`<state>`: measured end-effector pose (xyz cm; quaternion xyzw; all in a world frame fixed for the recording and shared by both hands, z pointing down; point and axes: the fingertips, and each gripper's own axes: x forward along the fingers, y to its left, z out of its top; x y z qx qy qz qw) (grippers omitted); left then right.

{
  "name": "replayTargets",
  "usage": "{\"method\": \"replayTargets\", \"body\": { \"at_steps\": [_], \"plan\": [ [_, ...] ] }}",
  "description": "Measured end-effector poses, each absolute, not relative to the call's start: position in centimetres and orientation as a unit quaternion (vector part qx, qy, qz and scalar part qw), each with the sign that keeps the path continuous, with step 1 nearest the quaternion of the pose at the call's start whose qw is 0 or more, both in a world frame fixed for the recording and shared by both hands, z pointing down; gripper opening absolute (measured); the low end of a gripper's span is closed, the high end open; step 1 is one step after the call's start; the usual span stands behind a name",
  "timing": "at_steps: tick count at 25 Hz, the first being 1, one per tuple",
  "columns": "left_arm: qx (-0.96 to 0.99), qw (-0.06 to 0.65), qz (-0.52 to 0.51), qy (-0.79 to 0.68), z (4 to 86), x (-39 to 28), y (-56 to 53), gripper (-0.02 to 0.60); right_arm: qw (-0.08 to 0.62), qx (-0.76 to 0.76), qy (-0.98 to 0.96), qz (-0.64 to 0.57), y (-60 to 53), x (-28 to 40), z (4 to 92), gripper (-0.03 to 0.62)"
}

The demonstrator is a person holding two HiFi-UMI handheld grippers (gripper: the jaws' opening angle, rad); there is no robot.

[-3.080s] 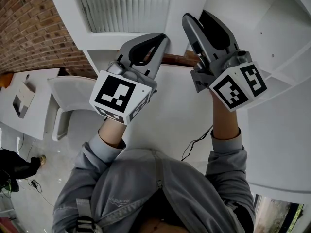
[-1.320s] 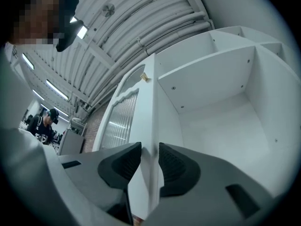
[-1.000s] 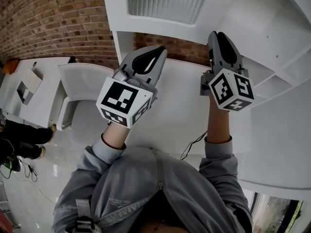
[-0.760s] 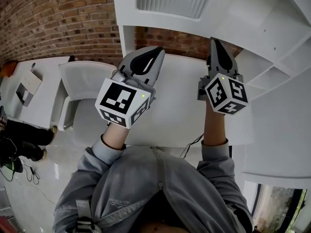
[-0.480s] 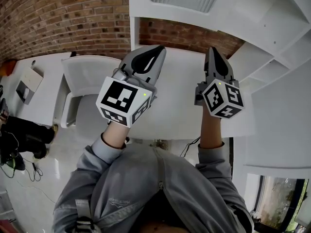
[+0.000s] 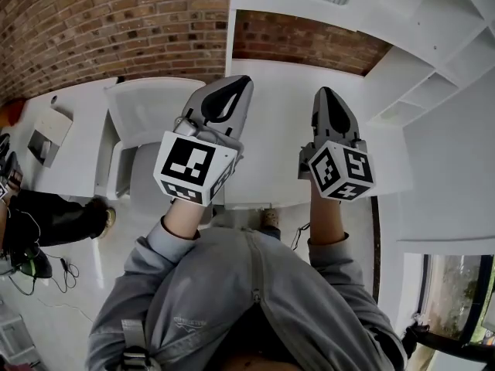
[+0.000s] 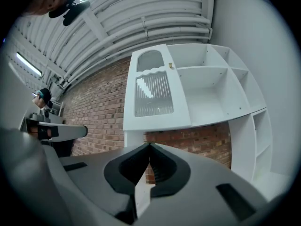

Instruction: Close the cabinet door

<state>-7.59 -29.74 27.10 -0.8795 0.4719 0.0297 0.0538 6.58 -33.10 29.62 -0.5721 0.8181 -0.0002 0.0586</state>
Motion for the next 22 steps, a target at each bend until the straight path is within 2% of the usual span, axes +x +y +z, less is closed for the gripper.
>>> {"method": "replayTargets", "body": {
  "at_steps": [17, 22],
  "plan": [
    [-0.831, 0.047, 0.039, 0.553, 32.1, -12.9, -24.2, 0.006, 0.052, -0.541, 0.838, 0.049, -25.0, 0.7, 32.1, 0.026],
    [-0.828, 0.034, 0.033, 0.559, 33.1, -12.9, -23.6, 0.006, 0.027, -0.517, 0.852, 0.076, -24.0, -0.9, 32.3, 0.026]
  ]
}}
